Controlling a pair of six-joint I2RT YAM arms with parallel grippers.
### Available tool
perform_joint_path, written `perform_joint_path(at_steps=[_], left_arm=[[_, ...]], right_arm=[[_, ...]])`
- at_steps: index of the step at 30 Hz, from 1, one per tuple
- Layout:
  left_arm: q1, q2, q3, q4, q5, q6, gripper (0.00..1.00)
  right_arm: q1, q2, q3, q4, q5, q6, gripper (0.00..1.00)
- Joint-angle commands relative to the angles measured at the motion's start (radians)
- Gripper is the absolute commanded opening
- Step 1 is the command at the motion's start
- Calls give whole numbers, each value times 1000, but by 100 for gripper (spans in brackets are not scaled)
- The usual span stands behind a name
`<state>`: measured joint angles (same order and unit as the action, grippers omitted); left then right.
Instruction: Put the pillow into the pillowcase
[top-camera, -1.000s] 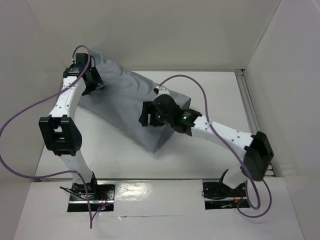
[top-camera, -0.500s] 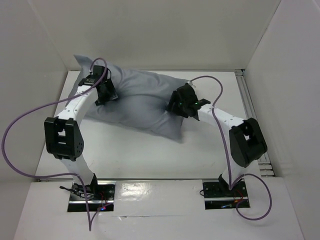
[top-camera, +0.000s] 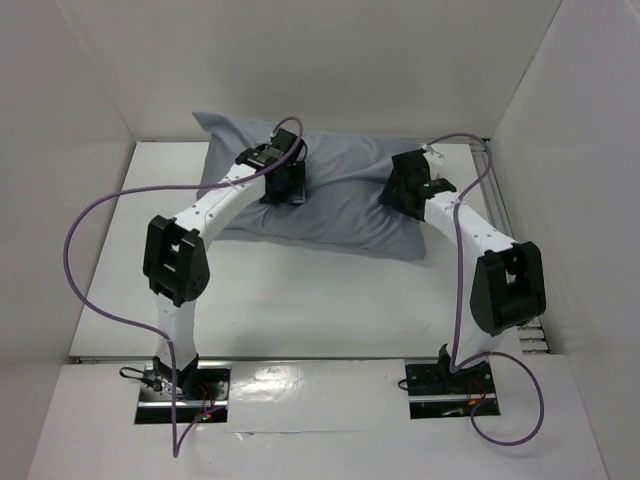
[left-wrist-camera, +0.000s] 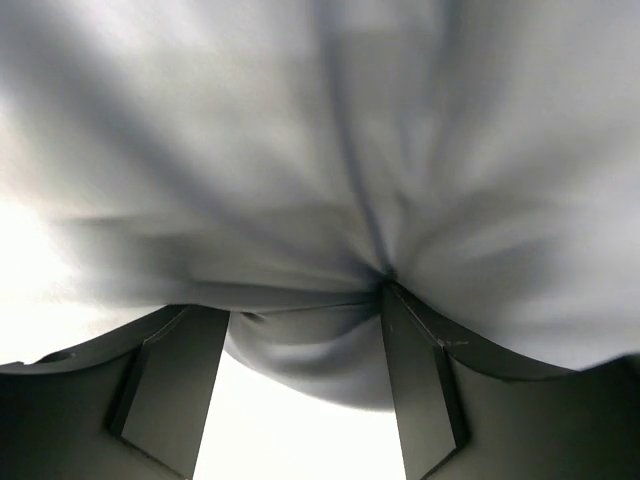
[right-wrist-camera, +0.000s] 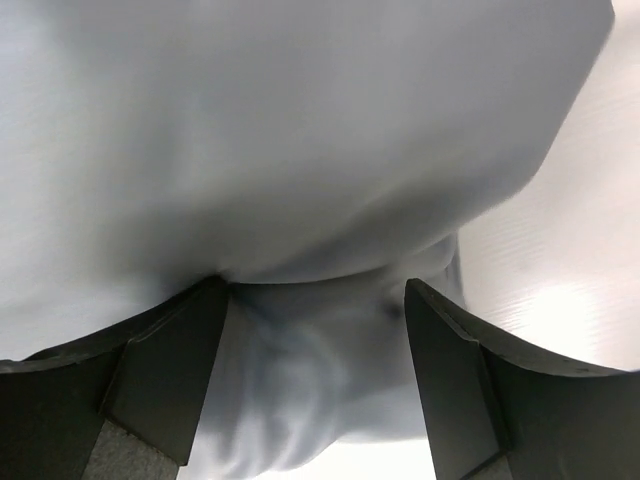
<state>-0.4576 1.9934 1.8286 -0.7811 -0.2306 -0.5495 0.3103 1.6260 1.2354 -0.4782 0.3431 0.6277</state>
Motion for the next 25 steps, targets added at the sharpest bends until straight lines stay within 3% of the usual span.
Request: perform_joint_path(at_steps=[1, 7, 11, 19, 25], left_arm=[[-133, 7, 67, -76, 154, 10, 74], [-95, -145, 188, -211, 19, 6, 78], [-47, -252, 244, -279, -41, 26, 79], [-27, -631, 17, -167, -107, 36, 81], [-18, -792, -97, -107, -130, 48, 82]], right_arm=[[-22, -18, 97, -50, 14, -63, 80], [-36, -181, 237, -174, -10, -143, 97], [-36, -281, 260, -264, 0, -158, 100], [-56, -512, 173, -370, 138, -168, 100], [-77, -623, 99, -456, 181, -140, 100]])
